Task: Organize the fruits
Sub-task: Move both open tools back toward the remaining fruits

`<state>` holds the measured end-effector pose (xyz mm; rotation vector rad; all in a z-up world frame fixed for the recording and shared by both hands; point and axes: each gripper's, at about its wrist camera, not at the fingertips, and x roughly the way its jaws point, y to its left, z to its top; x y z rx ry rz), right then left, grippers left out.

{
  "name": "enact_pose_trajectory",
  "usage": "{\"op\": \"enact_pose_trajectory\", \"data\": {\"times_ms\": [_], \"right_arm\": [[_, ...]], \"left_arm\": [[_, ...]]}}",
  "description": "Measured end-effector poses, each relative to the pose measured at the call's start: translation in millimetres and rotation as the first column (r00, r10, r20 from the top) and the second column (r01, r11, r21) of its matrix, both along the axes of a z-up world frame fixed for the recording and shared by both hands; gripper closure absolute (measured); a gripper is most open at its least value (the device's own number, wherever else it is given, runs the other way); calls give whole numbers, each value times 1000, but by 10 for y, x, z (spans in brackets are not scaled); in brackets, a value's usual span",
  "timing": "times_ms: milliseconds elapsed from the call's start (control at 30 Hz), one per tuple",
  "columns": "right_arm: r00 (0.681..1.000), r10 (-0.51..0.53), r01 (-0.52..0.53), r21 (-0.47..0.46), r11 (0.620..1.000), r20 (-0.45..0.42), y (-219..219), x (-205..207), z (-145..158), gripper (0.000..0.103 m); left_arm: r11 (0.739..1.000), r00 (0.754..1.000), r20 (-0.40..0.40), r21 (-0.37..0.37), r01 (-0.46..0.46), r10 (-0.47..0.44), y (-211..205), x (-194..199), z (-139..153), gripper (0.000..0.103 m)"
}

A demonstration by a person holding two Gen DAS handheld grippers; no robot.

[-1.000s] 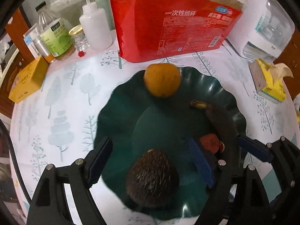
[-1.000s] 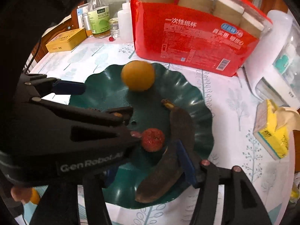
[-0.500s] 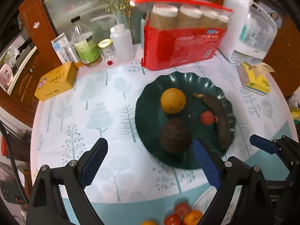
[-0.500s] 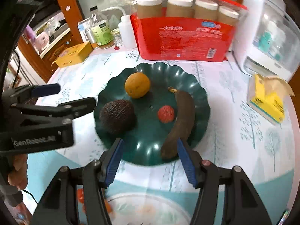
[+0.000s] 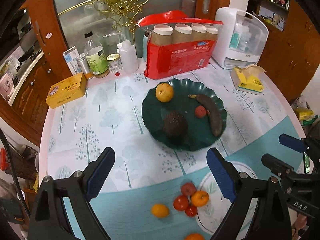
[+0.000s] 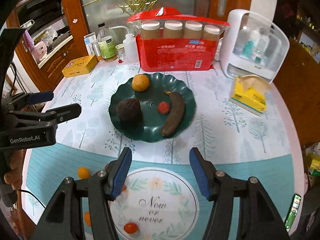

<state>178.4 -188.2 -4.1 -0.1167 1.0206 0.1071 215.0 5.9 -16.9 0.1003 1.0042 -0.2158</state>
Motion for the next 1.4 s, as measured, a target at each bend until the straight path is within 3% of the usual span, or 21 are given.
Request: {"op": "enact_pose_trajectory", "data": {"times_ms": [367,600,767,967,1233,1400], "right_arm": [[999,4,-5,24,1000,49,60,-605,137,42],[998,-12,11,25,1000,59,53,-871,53,41],[999,-7,5,42,999,43,39,-1049,-114,41],[999,4,-1,78,997,-36,4,-1181,-489,41],[989,14,8,144,990,-149,77,-1068,-977,41],[981,60,-22,201,979,-185,229,-1024,-1139,41]], "left_arm": [[1000,999,47,-17,-15,16,100,-784,46,11],[999,1000,4,-39,-13,13,55,-1040,-171,11],[998,1000,-20,-59,-25,23,53,-1139,-430,11],[999,997,-64,-23,-41,40,130,-1196,-753,11],[995,982,-165,25,-93,96,372,-1140,-1219,11],[993,975,-188,35,-112,117,491,-1009,-1378,11]]}}
